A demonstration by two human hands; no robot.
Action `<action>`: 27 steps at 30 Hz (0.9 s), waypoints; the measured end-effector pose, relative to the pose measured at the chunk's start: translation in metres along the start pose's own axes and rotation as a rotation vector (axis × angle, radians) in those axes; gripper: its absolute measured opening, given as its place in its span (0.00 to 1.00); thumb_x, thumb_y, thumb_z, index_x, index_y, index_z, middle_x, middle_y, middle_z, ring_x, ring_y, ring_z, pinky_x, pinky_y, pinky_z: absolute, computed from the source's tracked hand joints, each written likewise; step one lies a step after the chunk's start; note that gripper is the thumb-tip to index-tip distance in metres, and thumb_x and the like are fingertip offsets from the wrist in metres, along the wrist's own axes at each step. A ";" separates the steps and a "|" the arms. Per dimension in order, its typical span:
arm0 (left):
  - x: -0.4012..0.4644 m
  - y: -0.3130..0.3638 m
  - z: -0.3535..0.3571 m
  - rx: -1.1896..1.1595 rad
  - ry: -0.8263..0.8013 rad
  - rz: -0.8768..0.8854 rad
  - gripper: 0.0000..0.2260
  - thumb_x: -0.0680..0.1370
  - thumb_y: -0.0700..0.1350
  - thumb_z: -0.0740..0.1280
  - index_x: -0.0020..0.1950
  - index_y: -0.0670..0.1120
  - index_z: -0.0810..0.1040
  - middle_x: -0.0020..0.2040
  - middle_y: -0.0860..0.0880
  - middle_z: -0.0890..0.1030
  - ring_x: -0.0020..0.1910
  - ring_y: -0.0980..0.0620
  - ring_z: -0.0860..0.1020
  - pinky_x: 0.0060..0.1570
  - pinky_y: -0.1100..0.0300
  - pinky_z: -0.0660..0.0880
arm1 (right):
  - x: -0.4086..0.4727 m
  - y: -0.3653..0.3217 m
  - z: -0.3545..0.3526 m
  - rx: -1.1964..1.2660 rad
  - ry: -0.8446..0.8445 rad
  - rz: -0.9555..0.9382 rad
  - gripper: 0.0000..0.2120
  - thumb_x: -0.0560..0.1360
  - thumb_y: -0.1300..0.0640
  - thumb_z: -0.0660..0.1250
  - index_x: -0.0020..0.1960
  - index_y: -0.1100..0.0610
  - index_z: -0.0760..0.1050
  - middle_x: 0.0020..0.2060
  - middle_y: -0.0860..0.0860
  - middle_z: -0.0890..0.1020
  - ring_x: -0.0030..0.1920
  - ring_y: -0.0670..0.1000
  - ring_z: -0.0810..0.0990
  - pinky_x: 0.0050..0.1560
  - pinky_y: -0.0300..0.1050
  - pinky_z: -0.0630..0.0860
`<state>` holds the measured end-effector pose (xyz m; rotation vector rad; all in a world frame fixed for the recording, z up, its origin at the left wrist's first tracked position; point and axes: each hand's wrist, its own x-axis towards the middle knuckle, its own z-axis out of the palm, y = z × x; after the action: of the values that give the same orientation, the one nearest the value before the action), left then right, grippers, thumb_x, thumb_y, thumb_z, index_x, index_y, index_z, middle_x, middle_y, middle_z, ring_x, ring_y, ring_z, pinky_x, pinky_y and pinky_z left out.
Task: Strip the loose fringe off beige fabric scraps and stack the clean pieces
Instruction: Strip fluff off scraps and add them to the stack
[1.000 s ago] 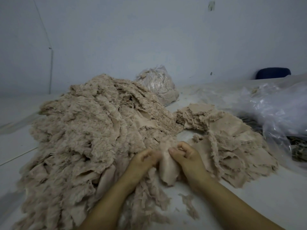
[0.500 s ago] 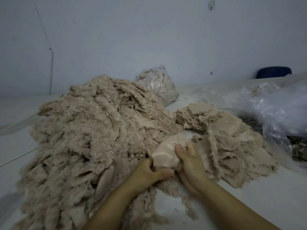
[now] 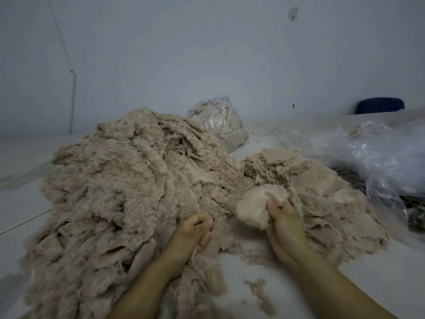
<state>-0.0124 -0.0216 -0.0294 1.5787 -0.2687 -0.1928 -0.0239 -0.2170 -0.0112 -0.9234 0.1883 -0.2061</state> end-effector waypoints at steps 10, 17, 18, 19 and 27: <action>0.000 0.004 0.014 -0.205 -0.045 -0.049 0.14 0.68 0.46 0.71 0.51 0.43 0.81 0.40 0.45 0.83 0.34 0.54 0.81 0.32 0.66 0.75 | -0.017 0.007 0.006 -0.113 -0.398 0.245 0.15 0.73 0.58 0.66 0.54 0.68 0.76 0.45 0.65 0.83 0.42 0.58 0.83 0.37 0.47 0.80; 0.001 0.006 0.015 -0.182 0.128 0.023 0.08 0.73 0.44 0.66 0.37 0.41 0.74 0.26 0.50 0.73 0.23 0.59 0.70 0.23 0.68 0.68 | -0.011 0.011 0.008 -0.315 -0.201 -0.017 0.10 0.79 0.58 0.62 0.44 0.64 0.75 0.32 0.56 0.79 0.32 0.52 0.78 0.31 0.38 0.73; 0.002 0.007 0.014 -0.179 0.173 0.024 0.09 0.75 0.42 0.65 0.36 0.42 0.73 0.25 0.51 0.72 0.21 0.60 0.68 0.22 0.69 0.67 | -0.008 0.012 0.007 -0.343 -0.159 -0.036 0.10 0.79 0.57 0.62 0.44 0.63 0.74 0.34 0.58 0.77 0.34 0.53 0.75 0.32 0.40 0.71; 0.001 0.008 0.012 -0.178 0.224 0.009 0.10 0.77 0.41 0.63 0.35 0.42 0.74 0.25 0.51 0.73 0.20 0.60 0.68 0.21 0.69 0.67 | -0.006 0.011 0.006 -0.358 -0.109 -0.050 0.10 0.79 0.57 0.62 0.45 0.63 0.75 0.35 0.58 0.76 0.35 0.54 0.74 0.33 0.42 0.70; 0.003 0.001 0.008 -0.067 0.186 -0.029 0.10 0.81 0.41 0.60 0.40 0.41 0.72 0.22 0.54 0.69 0.19 0.60 0.65 0.21 0.70 0.63 | 0.024 -0.069 -0.024 -1.237 0.205 -0.538 0.07 0.79 0.53 0.62 0.43 0.53 0.74 0.38 0.52 0.78 0.44 0.57 0.77 0.38 0.46 0.71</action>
<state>-0.0120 -0.0297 -0.0289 1.5227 -0.0934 -0.0754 -0.0135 -0.2815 0.0285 -2.1854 0.2539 -0.7265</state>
